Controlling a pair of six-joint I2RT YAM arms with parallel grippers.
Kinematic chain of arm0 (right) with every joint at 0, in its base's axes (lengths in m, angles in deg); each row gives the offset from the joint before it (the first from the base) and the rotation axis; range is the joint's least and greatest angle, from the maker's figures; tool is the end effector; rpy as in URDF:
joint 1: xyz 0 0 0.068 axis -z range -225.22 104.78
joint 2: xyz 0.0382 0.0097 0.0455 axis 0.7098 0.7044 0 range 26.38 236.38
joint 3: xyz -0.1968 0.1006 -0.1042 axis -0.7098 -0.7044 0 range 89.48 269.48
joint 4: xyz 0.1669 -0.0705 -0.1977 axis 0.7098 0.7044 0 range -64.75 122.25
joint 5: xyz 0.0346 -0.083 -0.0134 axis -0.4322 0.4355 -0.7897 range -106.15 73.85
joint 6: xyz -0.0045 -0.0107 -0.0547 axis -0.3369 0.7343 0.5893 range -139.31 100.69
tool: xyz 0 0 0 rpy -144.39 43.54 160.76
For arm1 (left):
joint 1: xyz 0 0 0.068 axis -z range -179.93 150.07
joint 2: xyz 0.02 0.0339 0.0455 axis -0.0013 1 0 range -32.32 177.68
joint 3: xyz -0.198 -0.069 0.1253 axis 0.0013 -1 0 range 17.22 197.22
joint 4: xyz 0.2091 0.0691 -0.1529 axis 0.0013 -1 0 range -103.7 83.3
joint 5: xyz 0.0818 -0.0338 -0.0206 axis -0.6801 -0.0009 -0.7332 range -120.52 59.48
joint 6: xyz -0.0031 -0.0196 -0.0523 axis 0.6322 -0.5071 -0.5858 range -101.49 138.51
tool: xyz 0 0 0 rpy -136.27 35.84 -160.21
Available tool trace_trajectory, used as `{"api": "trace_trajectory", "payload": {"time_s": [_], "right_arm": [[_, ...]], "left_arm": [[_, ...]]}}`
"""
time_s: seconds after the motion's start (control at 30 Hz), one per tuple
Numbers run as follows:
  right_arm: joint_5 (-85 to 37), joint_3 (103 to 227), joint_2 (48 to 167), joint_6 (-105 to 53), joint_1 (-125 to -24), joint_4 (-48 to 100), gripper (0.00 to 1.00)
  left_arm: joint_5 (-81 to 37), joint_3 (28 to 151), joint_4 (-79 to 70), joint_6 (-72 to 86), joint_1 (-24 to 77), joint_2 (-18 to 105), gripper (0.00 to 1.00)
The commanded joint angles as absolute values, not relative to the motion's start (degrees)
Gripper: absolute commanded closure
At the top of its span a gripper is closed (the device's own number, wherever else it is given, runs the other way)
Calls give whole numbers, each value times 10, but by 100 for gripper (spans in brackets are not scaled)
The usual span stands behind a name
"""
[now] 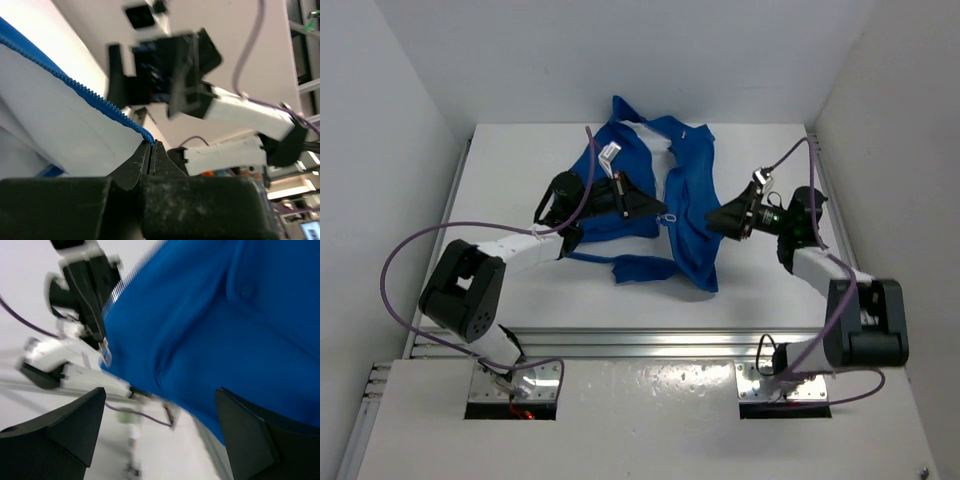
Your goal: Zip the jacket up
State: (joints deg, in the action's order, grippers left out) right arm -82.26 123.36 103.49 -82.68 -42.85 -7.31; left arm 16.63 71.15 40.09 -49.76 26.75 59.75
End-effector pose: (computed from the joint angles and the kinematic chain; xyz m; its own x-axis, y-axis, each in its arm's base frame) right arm 0.2818 0.0237 0.1965 -0.8705 0.3983 -0.2891 -0.2295 0.1911 0.9544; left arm 0.3116 -0.1881 0.2543 -0.8356 -0.2871 -0.4683 0.4776 0.0417 -0.8776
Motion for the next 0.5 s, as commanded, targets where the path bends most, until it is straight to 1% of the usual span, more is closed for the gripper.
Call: {"api": "trace_trajectory", "payload": {"time_s": [0.0,0.03,0.1,0.17,0.27,0.3,0.4,0.47], "right_arm": [[-798,1240,1131,-1127,-445,-463,12],[-795,1244,1144,-1195,-448,-519,12],[-788,1264,1172,-1220,-466,-553,15],[-785,1269,1181,-1214,-477,-543,15],[-809,1283,1166,-1155,-505,-485,17],[-812,1281,1160,-1145,-514,-455,19],[-820,1270,1140,-1105,-532,-434,24],[-827,1260,1132,-1099,-535,-430,30]], "left_arm": [[176,689,523,-556,283,607,100],[176,684,529,-556,288,608,100],[176,677,558,-556,293,614,100],[188,677,562,-536,307,614,100],[188,682,533,-481,319,614,100],[188,682,525,-460,319,614,100],[188,689,509,-446,324,614,100],[183,694,514,-446,324,614,100]]}}
